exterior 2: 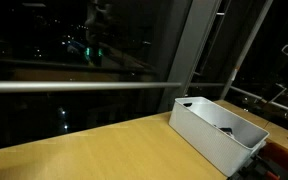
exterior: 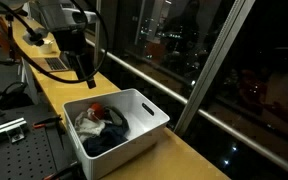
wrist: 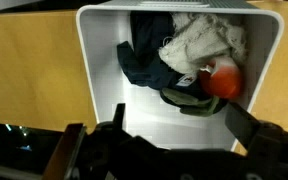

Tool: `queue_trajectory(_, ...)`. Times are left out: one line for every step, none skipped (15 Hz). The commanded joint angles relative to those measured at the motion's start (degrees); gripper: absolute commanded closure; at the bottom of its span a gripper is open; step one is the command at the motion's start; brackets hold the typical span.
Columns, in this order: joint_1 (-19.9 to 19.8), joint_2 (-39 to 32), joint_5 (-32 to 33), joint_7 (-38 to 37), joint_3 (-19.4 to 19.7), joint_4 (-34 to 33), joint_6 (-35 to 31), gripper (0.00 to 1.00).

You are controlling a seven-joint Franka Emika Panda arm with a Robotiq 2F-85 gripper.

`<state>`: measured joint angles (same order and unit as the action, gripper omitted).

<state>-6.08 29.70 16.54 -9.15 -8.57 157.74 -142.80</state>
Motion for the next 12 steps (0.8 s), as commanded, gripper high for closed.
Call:
queue_trajectory(0.5,0.0,0.3,-0.2,0.5,-0.1,0.2,0.0)
queue_trajectory(0.5,0.0,0.3,-0.2,0.5,-0.1,0.2,0.0)
queue_trajectory(0.6,-0.5,0.1,0.1,0.7,-0.4,-0.1,0.0)
queue_trajectory(0.6,-0.8,0.2,0.2,0.7,-0.7,-0.1,0.0)
queue_trajectory(0.6,-1.2,0.2,0.4,0.8,-1.0,-0.3,0.0)
queue_trajectory(0.6,-1.7,0.1,0.5,0.9,-1.2,-0.5,0.0)
queue_trajectory(0.6,-2.3,0.1,0.7,1.0,-1.4,-0.9,0.0)
queue_trajectory(0.6,-2.9,0.3,0.9,1.1,-1.6,-1.3,0.0)
queue_trajectory(0.6,-3.7,0.5,1.2,1.2,-1.8,-2.0,0.0)
queue_trajectory(0.8,-4.7,0.3,2.0,1.7,-2.1,-3.3,0.0)
queue_trajectory(0.8,-5.9,0.3,2.5,1.9,-2.3,-4.5,0.0)
queue_trajectory(1.0,-7.4,0.0,3.2,2.4,-2.8,-6.1,0.0)
